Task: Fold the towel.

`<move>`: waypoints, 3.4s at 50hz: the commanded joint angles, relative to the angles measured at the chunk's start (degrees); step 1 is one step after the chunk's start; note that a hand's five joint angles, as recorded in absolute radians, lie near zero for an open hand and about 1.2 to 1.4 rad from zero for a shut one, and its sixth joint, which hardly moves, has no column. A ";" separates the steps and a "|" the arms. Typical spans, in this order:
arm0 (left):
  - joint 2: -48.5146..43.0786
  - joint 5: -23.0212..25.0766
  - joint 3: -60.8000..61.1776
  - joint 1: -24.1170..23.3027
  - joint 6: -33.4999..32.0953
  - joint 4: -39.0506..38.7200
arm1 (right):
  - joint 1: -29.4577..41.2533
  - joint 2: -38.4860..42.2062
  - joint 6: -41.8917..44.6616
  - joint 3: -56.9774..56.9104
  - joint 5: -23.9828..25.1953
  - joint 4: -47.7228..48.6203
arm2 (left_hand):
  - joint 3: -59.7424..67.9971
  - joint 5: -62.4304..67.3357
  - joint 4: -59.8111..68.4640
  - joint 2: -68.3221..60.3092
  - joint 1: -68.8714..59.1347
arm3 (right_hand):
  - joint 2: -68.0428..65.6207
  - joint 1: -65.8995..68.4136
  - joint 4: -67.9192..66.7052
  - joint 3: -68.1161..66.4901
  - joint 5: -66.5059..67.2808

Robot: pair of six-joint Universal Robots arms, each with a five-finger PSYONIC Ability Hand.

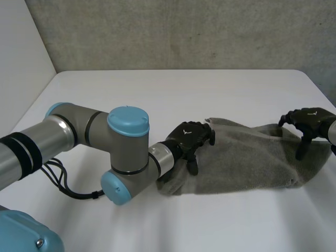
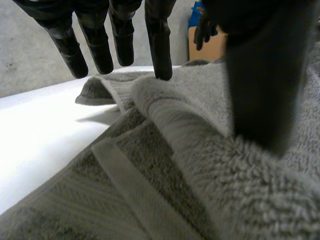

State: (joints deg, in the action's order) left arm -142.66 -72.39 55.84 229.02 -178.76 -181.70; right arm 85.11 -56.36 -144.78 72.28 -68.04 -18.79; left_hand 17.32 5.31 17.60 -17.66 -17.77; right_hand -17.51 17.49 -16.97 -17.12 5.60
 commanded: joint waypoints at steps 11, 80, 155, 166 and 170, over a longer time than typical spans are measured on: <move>-1.13 -7.07 0.14 0.02 -0.63 2.49 | -0.12 3.53 5.30 -0.03 -1.39 2.53 | -2.73 -0.72 -3.01 3.07 3.18 | -24.02 24.05 -24.56 -24.42 25.94; 23.21 -6.20 19.25 20.15 -8.54 -1.81 | 23.34 -1.91 9.31 -12.02 9.68 0.08 | 62.68 64.69 62.40 -62.34 -62.23 | -62.49 62.51 -63.03 -62.88 64.40; 23.13 8.32 31.52 15.93 -20.32 -0.67 | 32.05 -20.72 10.57 31.35 3.79 8.51 | 8.88 10.88 8.59 -8.54 -8.43 | -62.49 62.51 -63.03 -62.88 64.40; 22.16 14.64 32.49 14.26 -20.32 -0.24 | 29.07 -20.72 10.40 32.84 3.09 11.40 | 20.63 22.64 20.34 -20.29 -20.18 | -62.49 62.51 -63.03 -62.88 64.40; 22.07 14.64 32.49 14.26 -20.32 -0.15 | 27.57 -20.72 10.22 32.75 2.48 12.54 | 21.49 23.50 21.21 -21.15 -21.04 | -62.49 62.51 -63.03 -62.88 64.40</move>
State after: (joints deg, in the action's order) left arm -120.57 -58.12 88.35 243.52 -199.00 -182.05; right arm 115.01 -77.08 -134.36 105.06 -64.90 -7.89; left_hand 37.37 27.34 37.30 -37.36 -37.24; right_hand -75.43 75.91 -76.27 -76.37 66.78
